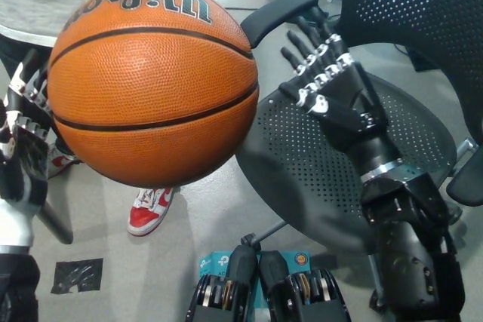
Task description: The robot grabs the basketball from a person using both hands and then drops it on the black chair in the front
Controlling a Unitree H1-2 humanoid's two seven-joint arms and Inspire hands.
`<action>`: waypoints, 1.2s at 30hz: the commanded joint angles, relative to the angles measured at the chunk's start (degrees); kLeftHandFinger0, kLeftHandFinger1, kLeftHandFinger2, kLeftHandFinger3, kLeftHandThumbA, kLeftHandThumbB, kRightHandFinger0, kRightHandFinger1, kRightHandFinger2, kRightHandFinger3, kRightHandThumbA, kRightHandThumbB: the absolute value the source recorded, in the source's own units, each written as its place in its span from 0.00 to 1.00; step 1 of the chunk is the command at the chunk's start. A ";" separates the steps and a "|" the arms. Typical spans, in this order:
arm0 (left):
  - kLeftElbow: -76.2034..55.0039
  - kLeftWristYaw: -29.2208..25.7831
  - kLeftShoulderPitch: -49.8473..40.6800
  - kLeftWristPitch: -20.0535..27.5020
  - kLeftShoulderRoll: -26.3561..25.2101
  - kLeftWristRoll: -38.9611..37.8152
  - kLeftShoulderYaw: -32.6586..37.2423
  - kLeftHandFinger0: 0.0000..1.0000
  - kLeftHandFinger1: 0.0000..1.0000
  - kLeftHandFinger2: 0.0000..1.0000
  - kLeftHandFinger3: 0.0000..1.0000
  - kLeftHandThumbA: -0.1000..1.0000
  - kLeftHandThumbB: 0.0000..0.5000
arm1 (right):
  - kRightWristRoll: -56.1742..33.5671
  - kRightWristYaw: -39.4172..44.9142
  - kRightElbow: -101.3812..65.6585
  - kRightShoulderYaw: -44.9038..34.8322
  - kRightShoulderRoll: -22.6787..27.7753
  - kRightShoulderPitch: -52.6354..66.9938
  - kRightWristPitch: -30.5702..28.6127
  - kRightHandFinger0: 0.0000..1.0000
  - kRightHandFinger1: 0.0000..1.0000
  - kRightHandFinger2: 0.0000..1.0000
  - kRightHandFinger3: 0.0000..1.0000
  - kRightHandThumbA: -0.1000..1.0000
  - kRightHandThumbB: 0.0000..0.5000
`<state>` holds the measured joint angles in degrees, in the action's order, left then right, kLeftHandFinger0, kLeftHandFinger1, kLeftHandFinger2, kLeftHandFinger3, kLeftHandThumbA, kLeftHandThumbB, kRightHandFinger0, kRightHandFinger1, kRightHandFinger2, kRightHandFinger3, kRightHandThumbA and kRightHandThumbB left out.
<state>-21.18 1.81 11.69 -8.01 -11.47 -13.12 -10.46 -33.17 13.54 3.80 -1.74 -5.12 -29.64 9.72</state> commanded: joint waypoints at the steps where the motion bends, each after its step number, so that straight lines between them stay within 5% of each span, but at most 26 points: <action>1: -0.29 0.83 -0.41 0.71 0.00 -0.23 0.62 1.00 1.00 1.00 1.00 1.00 0.27 | -0.01 3.46 0.61 1.33 -1.67 -3.68 -2.52 1.00 1.00 1.00 1.00 1.00 0.90; 27: 0.97 1.34 0.06 2.22 0.73 -0.27 2.10 1.00 1.00 1.00 1.00 1.00 0.23 | -11.31 7.78 -2.68 -0.35 -4.59 -5.16 4.26 1.00 1.00 1.00 1.00 1.00 0.95; 32: 0.87 1.18 0.54 1.99 0.78 -0.10 2.21 1.00 1.00 1.00 1.00 1.00 0.22 | -5.68 5.89 -2.69 1.51 -3.70 -5.42 2.74 1.00 1.00 1.00 1.00 1.00 0.97; 36: 1.02 1.31 0.91 2.09 0.96 -0.42 2.32 1.00 1.00 1.00 1.00 1.00 0.24 | 9.11 1.06 -1.06 6.28 -2.23 -5.60 -2.19 1.00 1.00 1.00 1.00 1.00 0.93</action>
<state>-19.24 1.72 10.75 -7.25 -10.79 -13.03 -9.48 -37.02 17.84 3.04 0.10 -7.61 -31.89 11.86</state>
